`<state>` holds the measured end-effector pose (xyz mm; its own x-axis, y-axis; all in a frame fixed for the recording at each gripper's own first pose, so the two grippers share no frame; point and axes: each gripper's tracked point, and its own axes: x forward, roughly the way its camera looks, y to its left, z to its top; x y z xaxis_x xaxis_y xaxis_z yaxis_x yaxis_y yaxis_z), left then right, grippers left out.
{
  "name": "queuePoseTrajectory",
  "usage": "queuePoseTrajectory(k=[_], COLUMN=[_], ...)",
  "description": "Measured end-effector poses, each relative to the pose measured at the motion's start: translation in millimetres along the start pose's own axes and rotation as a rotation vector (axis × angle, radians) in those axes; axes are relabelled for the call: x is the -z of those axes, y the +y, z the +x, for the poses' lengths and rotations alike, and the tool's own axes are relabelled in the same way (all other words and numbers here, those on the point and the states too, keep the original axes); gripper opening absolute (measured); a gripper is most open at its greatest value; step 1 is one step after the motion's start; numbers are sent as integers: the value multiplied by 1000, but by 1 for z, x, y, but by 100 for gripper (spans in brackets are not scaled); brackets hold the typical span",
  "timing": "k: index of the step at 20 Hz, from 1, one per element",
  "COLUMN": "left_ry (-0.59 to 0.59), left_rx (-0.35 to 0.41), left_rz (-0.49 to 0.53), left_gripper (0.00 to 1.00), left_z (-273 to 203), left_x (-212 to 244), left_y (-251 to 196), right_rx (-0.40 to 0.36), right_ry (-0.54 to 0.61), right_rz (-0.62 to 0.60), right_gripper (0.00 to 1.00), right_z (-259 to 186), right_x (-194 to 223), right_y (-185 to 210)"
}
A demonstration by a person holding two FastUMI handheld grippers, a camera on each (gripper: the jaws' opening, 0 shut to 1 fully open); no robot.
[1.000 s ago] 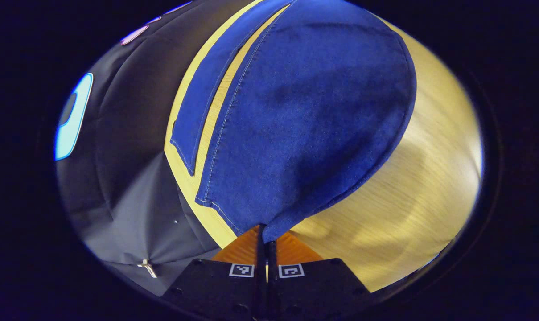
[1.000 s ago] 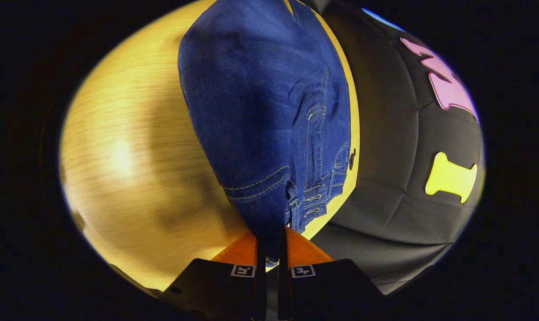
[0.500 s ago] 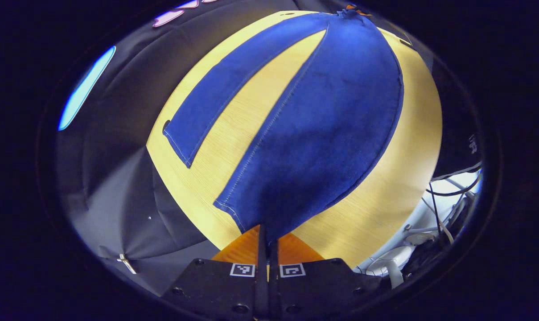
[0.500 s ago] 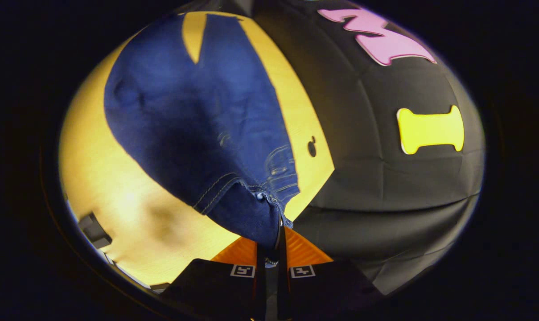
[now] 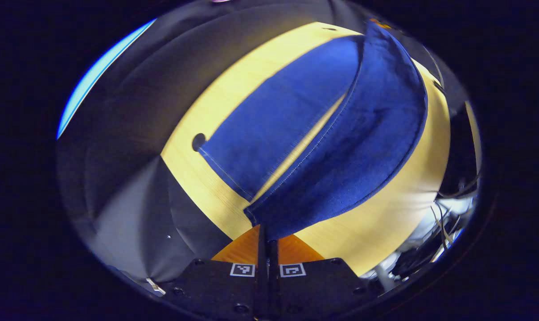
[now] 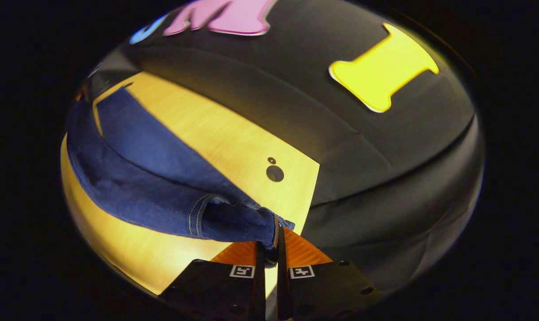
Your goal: Grasp the waist and the cuffs of the jeans and fold them to make the two legs overlap; first hold the waist and fold one-third of the jeans toward the cuffs, then hold the cuffs and fold the remaining one-third in the same direction to finish folding.
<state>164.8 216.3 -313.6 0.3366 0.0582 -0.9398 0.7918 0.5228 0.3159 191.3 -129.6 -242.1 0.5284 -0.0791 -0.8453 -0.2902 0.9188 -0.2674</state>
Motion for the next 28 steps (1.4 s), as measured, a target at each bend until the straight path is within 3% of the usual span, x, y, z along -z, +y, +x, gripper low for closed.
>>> queuePoseTrajectory(k=[2,6,7,8,11,12,13,14,15,16,17,20,23,25,27,28], left_ry=[13,50,53,51,24,3,-18,-39,-67,-95,-140,-344,-680,-938,-1112,-1159], left_rx=[-75,-161,-178,-206,-253,-260,-250,-217,-183,-163,-155,-170,-161,-176,-188,-203], left_rz=[-104,-297,-353,-399,-515,-546,-568,-593,-621,-648,-683,-805,-942,-991,-991,-980], left_gripper=[6,6,6,6,6,8,11,27,36,68,100,99,99,99,97,97], left_z=[8,41,45,54,75,81,85,90,93,76,82,45,-14,-62,-93,-87], left_x=[-11,-42,-50,-56,-60,-62,-67,-70,-75,-74,-87,-107,-135,-153,-156,-150], left_y=[15,21,22,25,29,29,25,17,9,-3,-2,3,9,14,10,13], right_rx=[-13,-2,2,7,26,35,63,90,96,106,114,135,146,145,162,175], right_ry=[60,84,83,103,127,115,102,79,52,22,-4,-49,-97,-99,-91,-87], right_rz=[149,289,335,381,454,458,461,469,484,498,515,640,827,957,1038,1053], right_gripper=[14,14,7,14,19,27,50,73,96,98,98,98,98,99,99,99], right_z=[34,95,113,128,147,151,159,160,154,146,140,112,117,123,125,124], right_x=[-8,-19,-20,-15,-12,-13,-10,-8,-9,-9,-5,17,40,54,65,68], right_y=[-1,-6,-4,-1,-3,-8,-14,-18,-17,-17,-20,-11,-1,3,1,-1])
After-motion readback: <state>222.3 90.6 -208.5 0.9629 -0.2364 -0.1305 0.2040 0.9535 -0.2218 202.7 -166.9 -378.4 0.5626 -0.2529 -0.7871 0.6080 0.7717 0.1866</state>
